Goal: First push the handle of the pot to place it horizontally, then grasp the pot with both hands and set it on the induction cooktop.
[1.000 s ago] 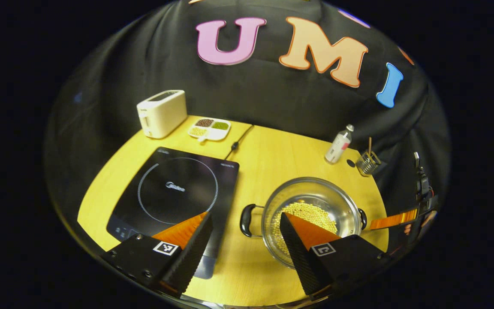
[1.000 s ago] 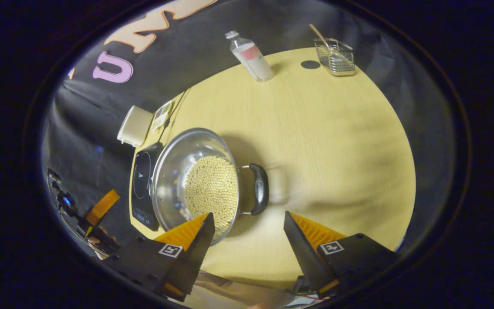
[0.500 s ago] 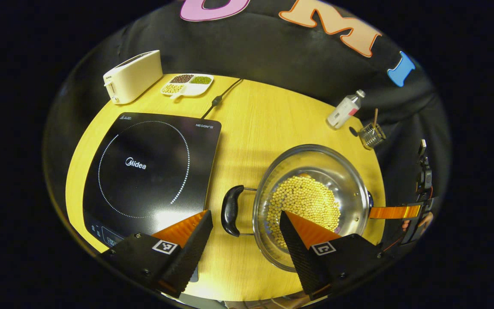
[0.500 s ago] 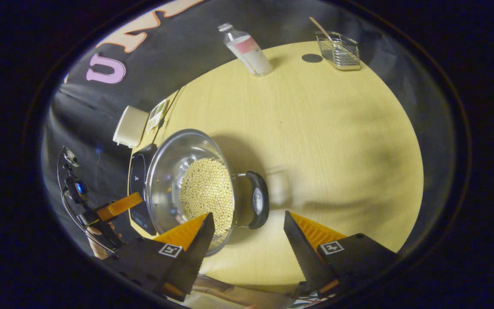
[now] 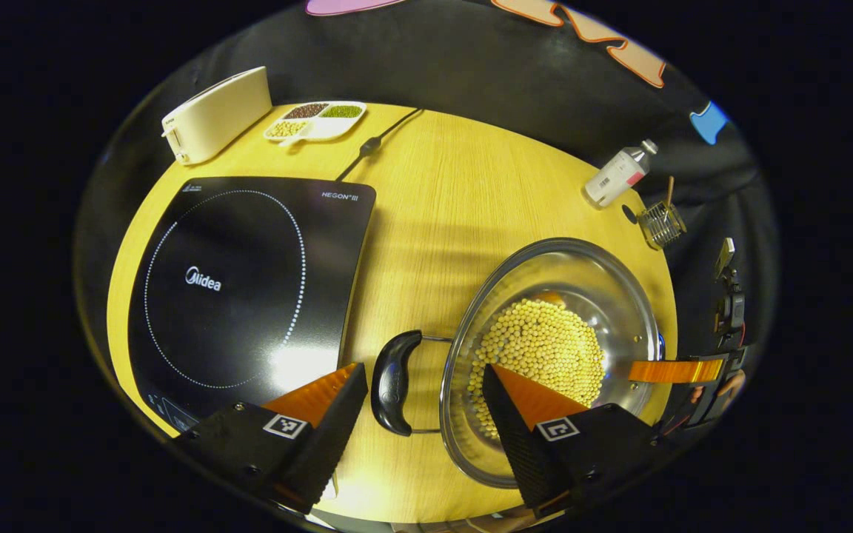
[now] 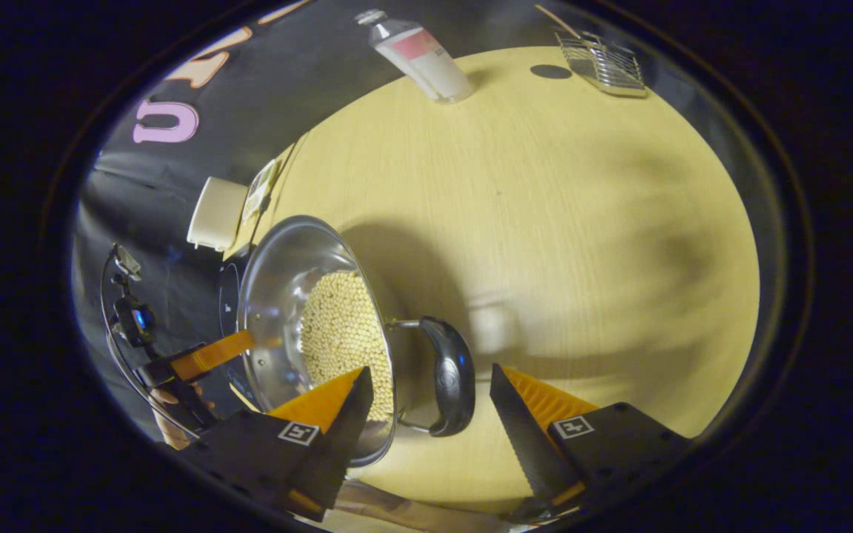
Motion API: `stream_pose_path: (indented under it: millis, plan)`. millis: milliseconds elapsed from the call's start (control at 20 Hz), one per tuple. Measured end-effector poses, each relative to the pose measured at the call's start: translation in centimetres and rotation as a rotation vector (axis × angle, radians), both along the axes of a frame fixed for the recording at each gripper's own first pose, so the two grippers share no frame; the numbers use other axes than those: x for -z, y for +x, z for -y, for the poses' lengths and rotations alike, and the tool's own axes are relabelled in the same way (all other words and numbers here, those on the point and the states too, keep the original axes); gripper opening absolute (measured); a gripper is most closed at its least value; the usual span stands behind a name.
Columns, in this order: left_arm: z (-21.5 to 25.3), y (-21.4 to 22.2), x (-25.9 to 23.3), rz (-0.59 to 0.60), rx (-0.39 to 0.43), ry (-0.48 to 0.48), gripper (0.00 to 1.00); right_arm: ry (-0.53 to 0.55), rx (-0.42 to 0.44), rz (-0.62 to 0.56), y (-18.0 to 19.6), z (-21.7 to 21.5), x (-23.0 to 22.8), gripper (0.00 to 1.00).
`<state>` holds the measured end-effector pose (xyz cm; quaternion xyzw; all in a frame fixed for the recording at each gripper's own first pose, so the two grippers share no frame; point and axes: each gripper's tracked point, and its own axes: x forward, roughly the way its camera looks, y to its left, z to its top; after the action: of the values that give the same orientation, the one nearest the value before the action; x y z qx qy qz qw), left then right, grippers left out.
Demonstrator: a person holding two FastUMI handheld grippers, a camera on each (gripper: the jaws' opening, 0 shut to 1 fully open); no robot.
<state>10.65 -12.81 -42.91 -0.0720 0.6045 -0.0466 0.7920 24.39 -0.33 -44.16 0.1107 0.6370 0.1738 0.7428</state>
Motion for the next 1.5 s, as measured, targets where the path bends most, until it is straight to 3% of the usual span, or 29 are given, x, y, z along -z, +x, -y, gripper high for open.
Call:
stream_pose_path:
  millis: [100,250,300,400,450,650,750,1000,1050,1500]
  plan:
    - [0.1,-0.2,0.7,-0.032,0.004,-0.002,1.00,0.001,0.002,-0.010,0.4,-0.2,0.5,0.87]
    - [0.0,-0.2,2.0,-0.062,0.007,0.013,0.87,-0.011,0.015,-0.037,0.5,-0.2,1.6,0.67]
    - [-0.2,-0.3,1.7,-0.070,0.007,0.025,0.81,-0.010,0.018,-0.043,0.6,-0.3,1.9,0.64]
    - [-0.6,-0.3,2.0,-0.079,0.000,0.045,0.77,0.011,0.028,-0.059,0.7,-0.8,1.8,0.64]
    - [-0.7,-0.2,1.9,-0.086,0.004,0.044,0.67,0.014,0.024,-0.066,0.8,-0.6,1.9,0.51]
    - [-0.7,-0.7,1.8,-0.107,-0.005,0.055,0.64,0.019,0.013,-0.027,1.1,-0.8,2.1,0.49]
    - [-0.2,-1.0,1.7,-0.102,-0.006,0.044,0.62,0.031,0.017,0.005,1.5,-0.7,1.7,0.55]
    - [1.2,-1.5,-0.6,-0.055,0.071,0.066,0.59,0.061,0.037,0.002,0.5,-0.6,1.7,0.54]
    - [1.6,-1.7,-1.1,-0.059,0.084,0.073,0.59,0.066,0.041,-0.002,0.4,-0.6,1.7,0.49]
    - [3.2,-4.1,-3.9,-0.066,0.117,0.074,0.59,0.070,0.061,0.002,0.5,-0.6,1.5,0.49]
